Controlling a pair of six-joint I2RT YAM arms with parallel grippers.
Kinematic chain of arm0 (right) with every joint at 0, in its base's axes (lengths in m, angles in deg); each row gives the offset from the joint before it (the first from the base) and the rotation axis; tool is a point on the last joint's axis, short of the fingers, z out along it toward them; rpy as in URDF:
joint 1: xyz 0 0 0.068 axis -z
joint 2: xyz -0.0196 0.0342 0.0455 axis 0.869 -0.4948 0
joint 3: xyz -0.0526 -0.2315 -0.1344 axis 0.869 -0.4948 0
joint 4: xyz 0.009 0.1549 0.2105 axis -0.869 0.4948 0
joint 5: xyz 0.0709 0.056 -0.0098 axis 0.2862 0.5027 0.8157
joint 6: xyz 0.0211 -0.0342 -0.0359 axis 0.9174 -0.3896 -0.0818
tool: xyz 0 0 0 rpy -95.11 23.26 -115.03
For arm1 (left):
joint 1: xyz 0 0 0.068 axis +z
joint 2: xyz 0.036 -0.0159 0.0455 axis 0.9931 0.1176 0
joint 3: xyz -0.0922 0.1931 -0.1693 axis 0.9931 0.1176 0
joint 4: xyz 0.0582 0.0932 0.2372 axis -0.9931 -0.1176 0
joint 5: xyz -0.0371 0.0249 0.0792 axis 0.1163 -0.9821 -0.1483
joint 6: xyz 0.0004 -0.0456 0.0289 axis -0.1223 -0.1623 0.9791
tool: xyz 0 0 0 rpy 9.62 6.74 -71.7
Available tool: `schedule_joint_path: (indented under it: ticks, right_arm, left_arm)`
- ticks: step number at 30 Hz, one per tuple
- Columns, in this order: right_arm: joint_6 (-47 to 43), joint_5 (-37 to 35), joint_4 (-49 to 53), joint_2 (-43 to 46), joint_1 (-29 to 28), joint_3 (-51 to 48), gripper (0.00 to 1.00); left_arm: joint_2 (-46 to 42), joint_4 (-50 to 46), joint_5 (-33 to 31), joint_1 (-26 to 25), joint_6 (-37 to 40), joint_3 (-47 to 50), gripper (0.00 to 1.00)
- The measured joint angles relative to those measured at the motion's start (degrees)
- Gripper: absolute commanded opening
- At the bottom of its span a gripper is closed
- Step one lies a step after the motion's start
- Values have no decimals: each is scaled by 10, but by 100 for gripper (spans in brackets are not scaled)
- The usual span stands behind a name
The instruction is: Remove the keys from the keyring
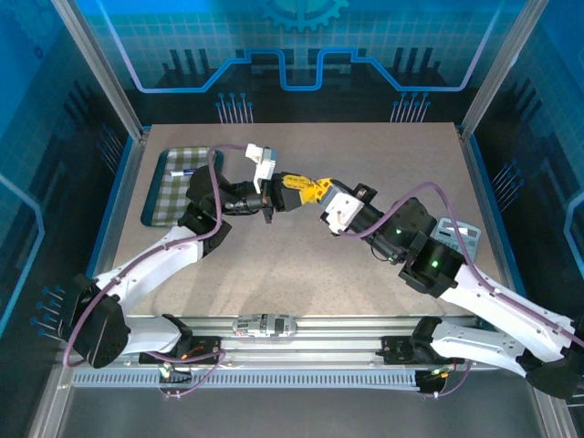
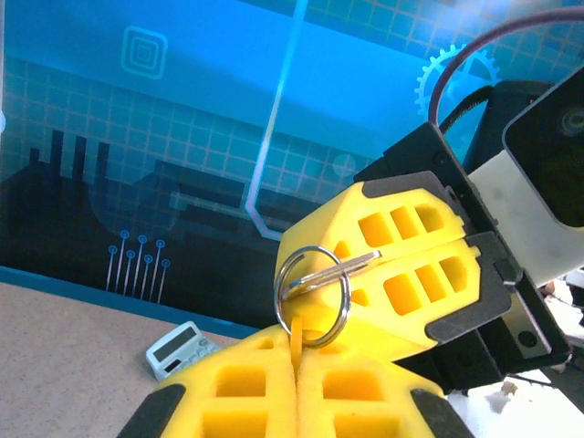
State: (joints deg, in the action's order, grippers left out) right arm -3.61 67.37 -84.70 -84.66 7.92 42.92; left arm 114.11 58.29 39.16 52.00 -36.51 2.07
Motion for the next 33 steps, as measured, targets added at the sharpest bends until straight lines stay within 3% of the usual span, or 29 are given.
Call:
schedule_joint_path:
  ticks: [16, 33]
  right_arm:
    - [-52, -6, -49, 12, -1, -41, 0]
    - [-97, -50, -56, 1, -25, -38, 0]
  left_arm:
    - [36, 86, 39, 15, -98, 0, 0]
    - [39, 103, 52, 23, -120, 0, 0]
